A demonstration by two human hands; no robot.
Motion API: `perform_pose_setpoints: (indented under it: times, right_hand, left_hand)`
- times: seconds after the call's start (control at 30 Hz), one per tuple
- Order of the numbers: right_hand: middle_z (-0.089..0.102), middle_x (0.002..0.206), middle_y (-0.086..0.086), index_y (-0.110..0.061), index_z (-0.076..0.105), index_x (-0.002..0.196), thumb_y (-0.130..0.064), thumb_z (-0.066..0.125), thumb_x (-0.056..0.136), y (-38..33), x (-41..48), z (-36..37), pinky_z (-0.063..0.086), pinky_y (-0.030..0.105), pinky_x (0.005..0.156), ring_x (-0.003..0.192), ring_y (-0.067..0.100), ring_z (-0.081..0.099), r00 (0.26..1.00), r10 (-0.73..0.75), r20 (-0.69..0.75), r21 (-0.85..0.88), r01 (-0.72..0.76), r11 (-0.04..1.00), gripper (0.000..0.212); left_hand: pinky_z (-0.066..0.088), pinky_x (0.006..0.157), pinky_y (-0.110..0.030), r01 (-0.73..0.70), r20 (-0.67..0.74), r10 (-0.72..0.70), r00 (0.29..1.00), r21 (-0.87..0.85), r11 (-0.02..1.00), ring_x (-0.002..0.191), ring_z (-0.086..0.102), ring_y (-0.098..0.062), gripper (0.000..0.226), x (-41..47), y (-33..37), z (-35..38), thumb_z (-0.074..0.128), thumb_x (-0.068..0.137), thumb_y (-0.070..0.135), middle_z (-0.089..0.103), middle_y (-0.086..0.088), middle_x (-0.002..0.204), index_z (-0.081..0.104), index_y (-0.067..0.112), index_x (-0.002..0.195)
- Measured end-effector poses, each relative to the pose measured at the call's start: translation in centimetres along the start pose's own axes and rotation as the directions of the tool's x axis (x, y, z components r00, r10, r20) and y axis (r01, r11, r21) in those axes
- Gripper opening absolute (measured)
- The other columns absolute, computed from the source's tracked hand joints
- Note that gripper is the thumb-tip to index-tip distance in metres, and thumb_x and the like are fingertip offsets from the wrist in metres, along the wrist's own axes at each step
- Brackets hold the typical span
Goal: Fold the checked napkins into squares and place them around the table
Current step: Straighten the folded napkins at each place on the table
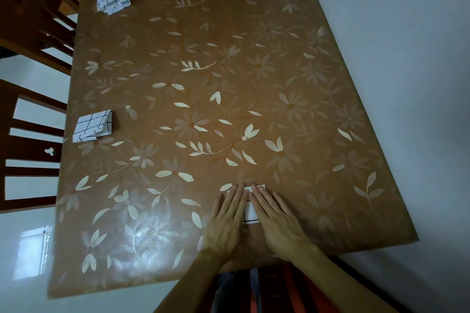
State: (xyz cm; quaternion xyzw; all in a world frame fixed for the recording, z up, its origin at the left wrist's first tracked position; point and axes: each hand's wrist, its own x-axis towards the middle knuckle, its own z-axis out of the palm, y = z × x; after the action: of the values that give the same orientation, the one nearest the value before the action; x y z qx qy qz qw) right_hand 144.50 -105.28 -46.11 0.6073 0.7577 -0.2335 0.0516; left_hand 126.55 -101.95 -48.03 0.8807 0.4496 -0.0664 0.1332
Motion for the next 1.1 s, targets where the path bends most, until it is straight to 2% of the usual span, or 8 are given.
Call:
perform_pose_setpoints:
  times: [0.13, 0.23, 0.37, 0.43, 0.53, 0.67, 0.87, 1.1]
  right_hand:
    - [0.034, 0.160, 0.009, -0.010, 0.032, 0.152, -0.037, 0.029, 0.093, 1.0, -0.1, 0.6, 0.020, 0.045, 0.117, 0.148, 0.024, 0.032, 0.997, 0.068, 0.039, -0.046, -0.066, 0.997, 0.065]
    - [0.030, 0.162, 0.008, -0.010, 0.031, 0.153, -0.045, 0.027, 0.095, 2.0, -0.4, 0.6, 0.017, 0.048, 0.118, 0.150, 0.025, 0.029, 0.992, 0.108, 0.060, -0.066, -0.104, 0.992, 0.069]
    - [0.031, 0.162, 0.008, -0.008, 0.034, 0.152, -0.043, 0.029, 0.094, 1.6, -0.6, -0.1, 0.018, 0.049, 0.117, 0.149, 0.025, 0.031, 0.990, 0.114, 0.082, -0.089, -0.107, 0.990, 0.068]
    - [0.036, 0.160, 0.009, -0.008, 0.039, 0.150, -0.042, 0.038, 0.093, 1.2, -0.5, -0.6, 0.019, 0.048, 0.116, 0.147, 0.026, 0.036, 0.991, 0.120, 0.066, -0.079, -0.115, 0.990, 0.067]
    - [0.038, 0.158, 0.011, -0.007, 0.047, 0.146, -0.039, 0.069, 0.085, 0.6, -0.7, -1.6, 0.018, 0.045, 0.117, 0.145, 0.029, 0.040, 0.991, 0.131, 0.022, -0.031, -0.130, 0.991, 0.073]
    - [0.002, 0.169, 0.004, -0.012, 0.021, 0.158, -0.035, 0.046, 0.102, -1.1, -1.6, -4.2, 0.005, 0.036, 0.124, 0.156, 0.021, 0.003, 0.991, 0.128, -0.047, 0.127, -0.121, 0.984, 0.065]
    - [0.036, 0.159, -0.002, -0.018, 0.038, 0.150, -0.027, 0.047, 0.103, -5.5, -3.9, -8.9, 0.025, 0.029, 0.118, 0.146, 0.016, 0.033, 0.975, 0.178, -0.131, 0.315, -0.129, 0.940, 0.049]
    - [0.053, 0.143, 0.000, -0.018, 0.051, 0.140, -0.022, 0.054, 0.100, -12.7, -8.0, -12.1, 0.040, 0.029, 0.103, 0.130, 0.021, 0.051, 0.939, 0.250, -0.237, 0.416, -0.135, 0.900, 0.041]
  left_hand:
    - [0.017, 0.118, -0.050, -0.025, 0.085, 0.017, 0.996, 0.087, 0.996, 0.154, 0.017, -0.026, 0.064, -0.8, -1.6, -0.2, 0.024, 0.104, 0.046, 0.018, -0.007, 0.167, 0.020, 0.014, 0.159]
    - [0.015, 0.119, -0.054, 0.014, 0.144, -0.031, 0.989, 0.118, 0.993, 0.155, 0.014, -0.028, 0.067, -1.4, -1.7, -0.3, 0.009, 0.104, 0.051, 0.014, -0.007, 0.168, 0.018, 0.014, 0.159]
    - [0.020, 0.117, -0.054, 0.065, 0.161, -0.081, 0.984, 0.101, 0.993, 0.152, 0.024, -0.030, 0.066, -1.5, -1.3, -0.9, 0.025, 0.102, 0.049, 0.023, -0.009, 0.166, 0.027, 0.013, 0.157]
    - [0.027, 0.118, -0.055, 0.091, 0.165, -0.102, 0.981, 0.072, 0.993, 0.148, 0.033, -0.031, 0.065, -1.8, -0.9, -1.6, 0.030, 0.100, 0.048, 0.033, -0.011, 0.162, 0.035, 0.012, 0.154]
    - [0.041, 0.111, -0.051, 0.095, 0.135, -0.093, 0.986, -0.003, 0.995, 0.139, 0.047, -0.034, 0.059, -2.6, -0.7, -2.9, 0.033, 0.100, 0.044, 0.047, -0.014, 0.152, 0.048, 0.010, 0.146]
    - [0.041, 0.112, -0.046, 0.078, 0.054, -0.070, 0.996, -0.169, 0.983, 0.140, 0.041, -0.031, 0.052, -3.5, -1.5, -5.6, 0.030, 0.102, 0.032, 0.041, -0.010, 0.154, 0.039, 0.014, 0.150]
    - [0.046, 0.104, -0.041, 0.091, -0.007, -0.095, 0.995, -0.236, 0.967, 0.123, 0.053, -0.031, 0.038, -5.4, -3.0, -9.8, 0.044, 0.104, 0.023, 0.051, -0.009, 0.142, 0.050, 0.013, 0.140]
    - [0.052, 0.095, -0.040, 0.095, -0.049, -0.106, 0.993, -0.191, 0.977, 0.123, 0.055, -0.026, 0.036, -11.3, -5.3, -14.4, 0.049, 0.101, 0.028, 0.051, -0.003, 0.142, 0.053, 0.019, 0.136]
